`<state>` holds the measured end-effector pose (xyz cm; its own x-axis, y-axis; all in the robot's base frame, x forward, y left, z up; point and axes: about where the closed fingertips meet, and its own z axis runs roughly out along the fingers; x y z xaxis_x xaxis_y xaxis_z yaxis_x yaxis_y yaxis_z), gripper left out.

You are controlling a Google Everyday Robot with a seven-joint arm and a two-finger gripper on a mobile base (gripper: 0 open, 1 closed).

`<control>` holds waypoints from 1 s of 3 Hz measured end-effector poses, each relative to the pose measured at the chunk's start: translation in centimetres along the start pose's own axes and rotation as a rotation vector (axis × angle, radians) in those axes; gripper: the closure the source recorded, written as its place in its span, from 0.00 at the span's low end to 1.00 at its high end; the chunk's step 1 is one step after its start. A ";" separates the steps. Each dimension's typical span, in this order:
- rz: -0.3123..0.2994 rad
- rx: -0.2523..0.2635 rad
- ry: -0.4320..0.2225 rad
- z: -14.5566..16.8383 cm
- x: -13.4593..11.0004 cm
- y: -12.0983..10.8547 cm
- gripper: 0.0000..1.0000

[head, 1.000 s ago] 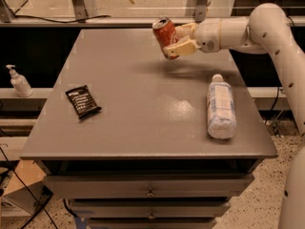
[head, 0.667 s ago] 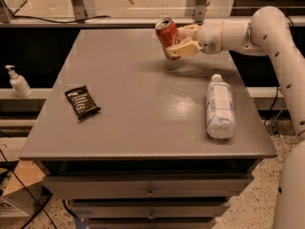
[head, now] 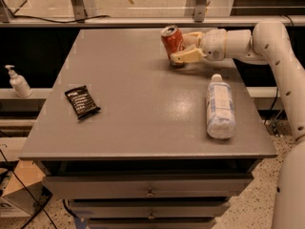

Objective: Place coke can upright

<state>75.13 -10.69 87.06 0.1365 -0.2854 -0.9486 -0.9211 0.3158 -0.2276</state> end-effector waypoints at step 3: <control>0.024 0.023 -0.027 -0.4 1.6 0.1 0.60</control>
Offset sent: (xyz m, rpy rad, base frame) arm -0.0032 -0.0262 -0.0251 0.0735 0.0168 -0.0680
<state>75.09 -11.50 85.62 0.1246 -0.2530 -0.9594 -0.9155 0.3434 -0.2094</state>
